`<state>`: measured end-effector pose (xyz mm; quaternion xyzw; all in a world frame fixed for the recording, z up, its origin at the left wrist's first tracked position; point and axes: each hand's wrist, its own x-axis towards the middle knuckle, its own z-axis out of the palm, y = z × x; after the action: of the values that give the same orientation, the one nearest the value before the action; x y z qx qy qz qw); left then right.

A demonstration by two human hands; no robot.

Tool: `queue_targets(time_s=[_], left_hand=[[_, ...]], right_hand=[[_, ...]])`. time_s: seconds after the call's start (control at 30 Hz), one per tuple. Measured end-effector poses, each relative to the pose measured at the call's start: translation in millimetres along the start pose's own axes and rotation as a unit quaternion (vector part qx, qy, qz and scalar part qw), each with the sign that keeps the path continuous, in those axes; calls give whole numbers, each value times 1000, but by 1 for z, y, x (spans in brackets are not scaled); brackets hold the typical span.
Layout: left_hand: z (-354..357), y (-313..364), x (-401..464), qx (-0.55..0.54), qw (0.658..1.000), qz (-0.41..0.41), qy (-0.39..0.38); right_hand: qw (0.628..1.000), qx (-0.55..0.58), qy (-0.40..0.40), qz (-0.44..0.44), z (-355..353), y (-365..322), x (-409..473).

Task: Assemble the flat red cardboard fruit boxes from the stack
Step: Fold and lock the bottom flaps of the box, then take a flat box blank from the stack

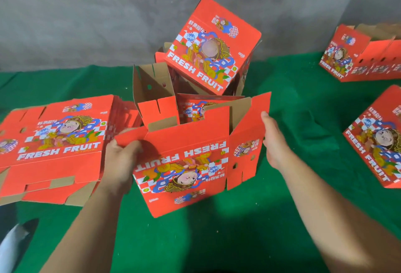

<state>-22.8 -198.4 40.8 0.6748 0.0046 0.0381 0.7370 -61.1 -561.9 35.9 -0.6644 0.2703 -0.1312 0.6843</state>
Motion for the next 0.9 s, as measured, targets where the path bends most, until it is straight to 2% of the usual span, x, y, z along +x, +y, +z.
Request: queue_targets(time_s=[0.1,0.23,0.3,0.4,0.47,0.53,0.57,0.63,0.7,0.77,0.83,0.9], left_hand=[[8,7,2,9,999,41,-17],[26,15,-11,200,971,97,-87],[37,22,-17,203,970,95,-98],[36,30,-15,227,960,55,-155],[29,34,-9,337,919,-17,-205],[27,39,-7,426,873,-78,-223],[28,40,-10,440,866,-79,-223],[35,41,-15,425,878,-57,-213],[42,33,-16,352,917,-38,-185],[51,23,-18,300,946,-14,-124],[58,14,-19,320,946,27,-54],[61,10,-17,360,931,43,-29]], right_hand=[[999,45,-18,-16,1,3,-10],[991,82,-106,-14,5,0,-26],[988,92,-128,-1,3,-9,-29],[989,99,-89,-68,2,-19,-34],[987,81,-33,-133,-1,-13,-38],[981,38,-28,-189,-9,3,-45],[976,0,-43,-215,-13,8,-49],[962,-65,-75,-255,-26,17,-51],[941,-128,-97,-297,-37,18,-50],[930,-157,-118,-310,-45,18,-49],[938,-166,-137,-273,-50,19,-51],[944,-174,-132,-246,-54,19,-56]])
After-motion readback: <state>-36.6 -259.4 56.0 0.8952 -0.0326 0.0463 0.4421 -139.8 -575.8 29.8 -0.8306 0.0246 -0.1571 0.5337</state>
